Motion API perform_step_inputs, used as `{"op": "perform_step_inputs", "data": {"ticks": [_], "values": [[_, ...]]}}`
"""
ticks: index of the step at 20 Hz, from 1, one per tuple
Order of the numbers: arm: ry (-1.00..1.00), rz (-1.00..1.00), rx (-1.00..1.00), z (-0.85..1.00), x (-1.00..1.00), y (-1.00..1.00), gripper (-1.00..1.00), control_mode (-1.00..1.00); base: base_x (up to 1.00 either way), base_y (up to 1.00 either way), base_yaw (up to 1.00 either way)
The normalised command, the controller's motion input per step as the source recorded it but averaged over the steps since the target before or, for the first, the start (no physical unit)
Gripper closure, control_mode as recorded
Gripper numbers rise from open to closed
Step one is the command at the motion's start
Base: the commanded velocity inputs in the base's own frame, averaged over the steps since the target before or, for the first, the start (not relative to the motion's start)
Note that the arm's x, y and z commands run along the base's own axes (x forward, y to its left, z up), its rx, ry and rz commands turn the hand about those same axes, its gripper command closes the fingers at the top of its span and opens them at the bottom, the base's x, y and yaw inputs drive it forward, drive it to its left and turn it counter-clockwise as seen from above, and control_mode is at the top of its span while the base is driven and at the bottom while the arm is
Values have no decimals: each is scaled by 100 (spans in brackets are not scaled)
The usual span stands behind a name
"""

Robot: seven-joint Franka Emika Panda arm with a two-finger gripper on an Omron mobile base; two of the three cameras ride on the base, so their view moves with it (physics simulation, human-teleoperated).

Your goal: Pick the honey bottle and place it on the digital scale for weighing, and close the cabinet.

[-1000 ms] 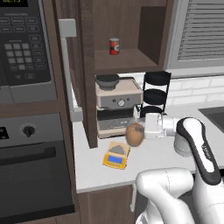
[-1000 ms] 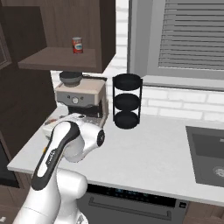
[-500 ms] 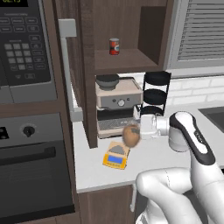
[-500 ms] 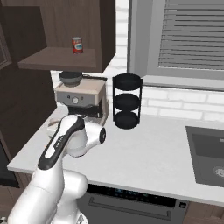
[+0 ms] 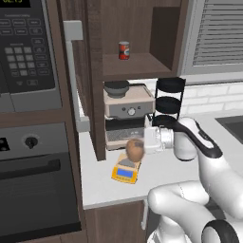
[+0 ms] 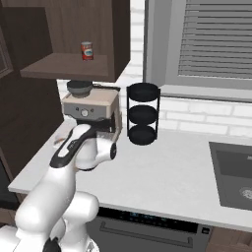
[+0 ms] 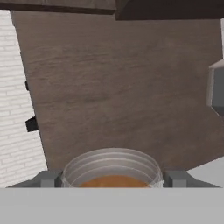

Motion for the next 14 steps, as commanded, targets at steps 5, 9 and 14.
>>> {"op": "perform_step_inputs", "data": {"ticks": [5,9,14], "values": [[0,0,0,-32,9,4,100,-100,0,0,0],[-2,0,0,-30,0,11,100,-100,0,0,0],[-3,0,0,-33,9,12,100,-100,0,0,0]]}}
